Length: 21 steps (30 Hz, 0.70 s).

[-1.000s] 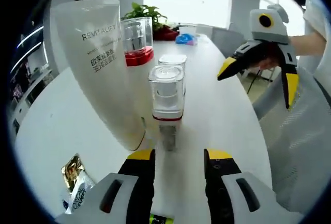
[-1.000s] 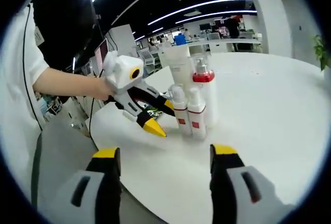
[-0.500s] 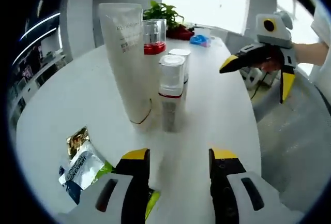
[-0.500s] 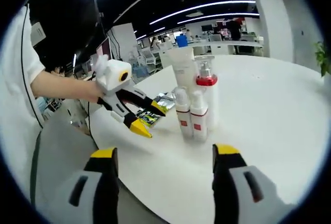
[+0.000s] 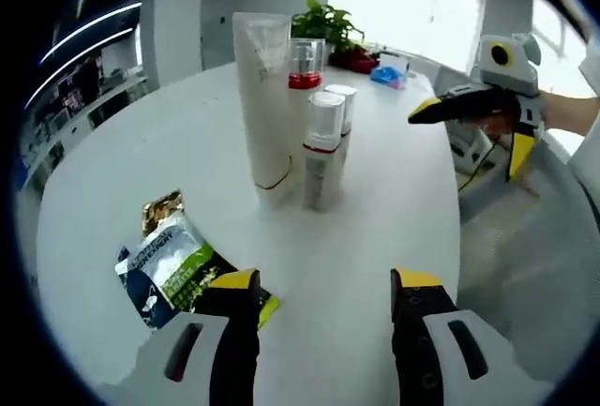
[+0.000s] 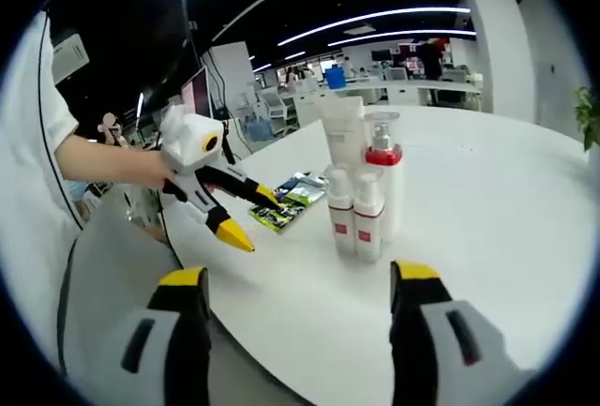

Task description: Arrange the skincare products in the storage area until every visible bottle or jar stands upright without overlapping.

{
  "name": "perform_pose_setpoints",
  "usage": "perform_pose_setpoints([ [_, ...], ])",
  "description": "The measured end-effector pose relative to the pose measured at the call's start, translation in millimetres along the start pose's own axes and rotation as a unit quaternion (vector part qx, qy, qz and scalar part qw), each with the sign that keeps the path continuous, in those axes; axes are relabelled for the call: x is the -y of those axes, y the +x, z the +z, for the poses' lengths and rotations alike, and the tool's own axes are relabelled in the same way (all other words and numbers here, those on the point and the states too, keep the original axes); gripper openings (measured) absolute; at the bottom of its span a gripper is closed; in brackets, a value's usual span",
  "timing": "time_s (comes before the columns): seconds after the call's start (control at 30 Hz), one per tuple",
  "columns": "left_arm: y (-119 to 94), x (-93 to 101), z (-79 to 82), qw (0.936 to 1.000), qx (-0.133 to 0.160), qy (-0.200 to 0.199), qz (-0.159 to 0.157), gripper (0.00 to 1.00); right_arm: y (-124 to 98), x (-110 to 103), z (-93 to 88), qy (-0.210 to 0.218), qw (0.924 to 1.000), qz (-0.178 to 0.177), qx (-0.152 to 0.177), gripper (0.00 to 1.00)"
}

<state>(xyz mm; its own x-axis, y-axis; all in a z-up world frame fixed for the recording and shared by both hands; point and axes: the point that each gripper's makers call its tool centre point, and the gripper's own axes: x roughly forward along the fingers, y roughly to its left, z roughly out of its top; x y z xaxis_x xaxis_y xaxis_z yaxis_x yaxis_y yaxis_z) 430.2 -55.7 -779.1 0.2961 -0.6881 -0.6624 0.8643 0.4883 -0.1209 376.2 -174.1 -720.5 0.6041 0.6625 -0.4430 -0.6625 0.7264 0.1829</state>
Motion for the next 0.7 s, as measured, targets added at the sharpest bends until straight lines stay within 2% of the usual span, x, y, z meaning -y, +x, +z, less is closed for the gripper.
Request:
perform_pose_setpoints([
  [0.07,-5.0,0.1,-3.5,0.9999,-0.005,-0.015,0.006,0.55,-1.1,-3.0,0.4,-0.005,1.0,0.003,0.0,0.81],
  [0.47,-29.8,9.4,-19.2,0.9978,0.004,-0.055,0.037,0.7,-8.6,-8.5,4.7,-0.01,0.9999,-0.001,0.004,0.83],
  [0.7,-44.1,15.5,-28.3,0.9957,0.008,-0.079,0.048,0.75,-12.2,-9.4,5.4,-0.009,0.9999,-0.007,0.005,0.84],
])
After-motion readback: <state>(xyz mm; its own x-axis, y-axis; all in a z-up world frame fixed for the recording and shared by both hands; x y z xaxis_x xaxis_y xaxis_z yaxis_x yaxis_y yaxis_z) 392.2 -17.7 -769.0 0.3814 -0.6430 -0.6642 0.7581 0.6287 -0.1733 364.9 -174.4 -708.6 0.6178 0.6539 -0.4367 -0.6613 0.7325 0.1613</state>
